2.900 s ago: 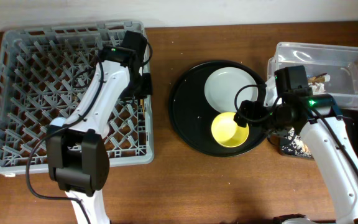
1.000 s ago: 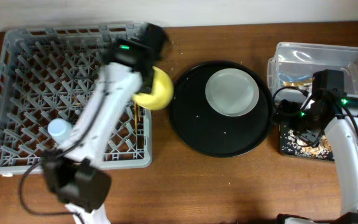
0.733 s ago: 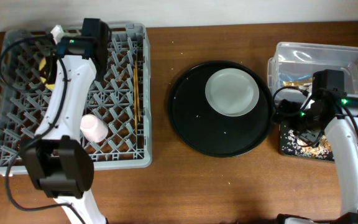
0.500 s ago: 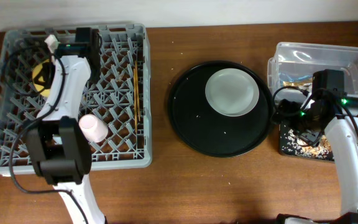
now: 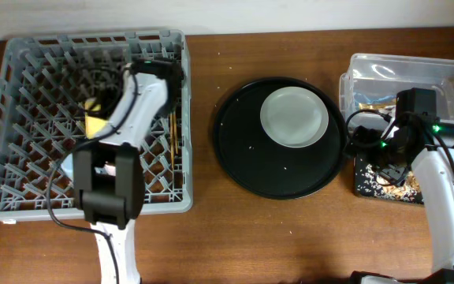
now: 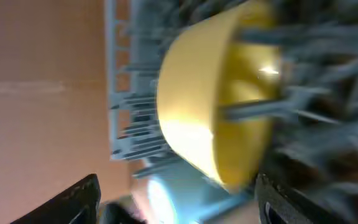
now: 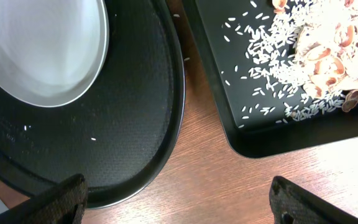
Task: Sort waste into correct bins and load items into the dishwasher rack
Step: 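Grasp the white plate edge with left gripper and lift it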
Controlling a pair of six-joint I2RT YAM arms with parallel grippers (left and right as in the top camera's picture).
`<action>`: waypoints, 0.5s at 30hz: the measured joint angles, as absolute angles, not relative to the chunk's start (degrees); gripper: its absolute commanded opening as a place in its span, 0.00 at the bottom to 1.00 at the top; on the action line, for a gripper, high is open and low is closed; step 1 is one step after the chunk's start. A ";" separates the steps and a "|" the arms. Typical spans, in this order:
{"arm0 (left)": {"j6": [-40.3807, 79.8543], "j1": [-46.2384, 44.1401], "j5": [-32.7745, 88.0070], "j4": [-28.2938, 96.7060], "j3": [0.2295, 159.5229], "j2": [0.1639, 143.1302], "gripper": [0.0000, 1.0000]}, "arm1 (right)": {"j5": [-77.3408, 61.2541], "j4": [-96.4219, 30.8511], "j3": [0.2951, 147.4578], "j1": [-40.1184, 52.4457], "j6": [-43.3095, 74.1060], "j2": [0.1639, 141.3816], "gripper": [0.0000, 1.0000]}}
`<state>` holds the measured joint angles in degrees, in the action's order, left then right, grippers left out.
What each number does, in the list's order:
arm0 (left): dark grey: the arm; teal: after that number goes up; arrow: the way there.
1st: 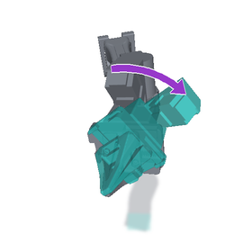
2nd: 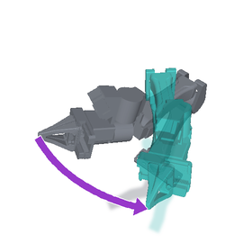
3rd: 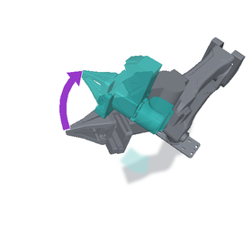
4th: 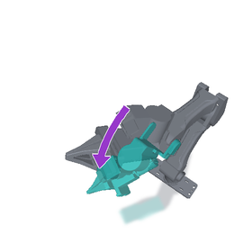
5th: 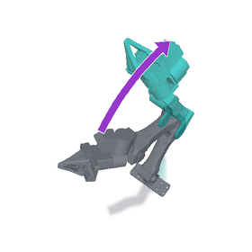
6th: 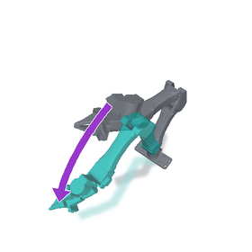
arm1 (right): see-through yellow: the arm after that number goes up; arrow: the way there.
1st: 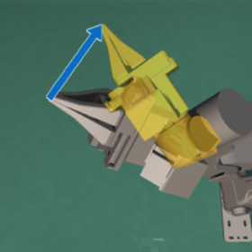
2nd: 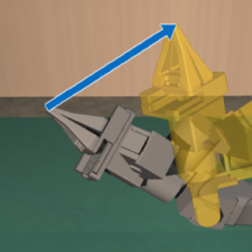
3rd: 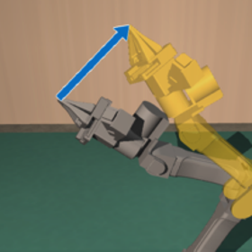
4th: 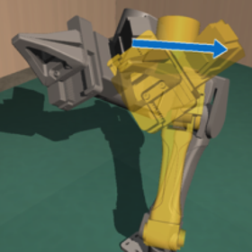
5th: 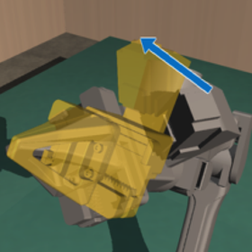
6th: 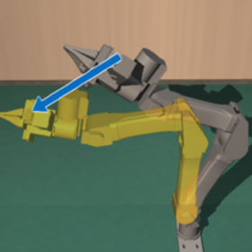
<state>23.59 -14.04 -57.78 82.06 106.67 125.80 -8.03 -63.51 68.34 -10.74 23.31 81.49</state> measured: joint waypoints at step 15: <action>16.51 -35.20 4.25 42.92 114.37 138.56 0.13 | -8.21 -63.66 68.29 -10.74 23.29 81.60 0.95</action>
<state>16.51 -35.20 4.25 42.92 114.37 138.56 -8.21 -63.66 68.29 -10.74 23.29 81.60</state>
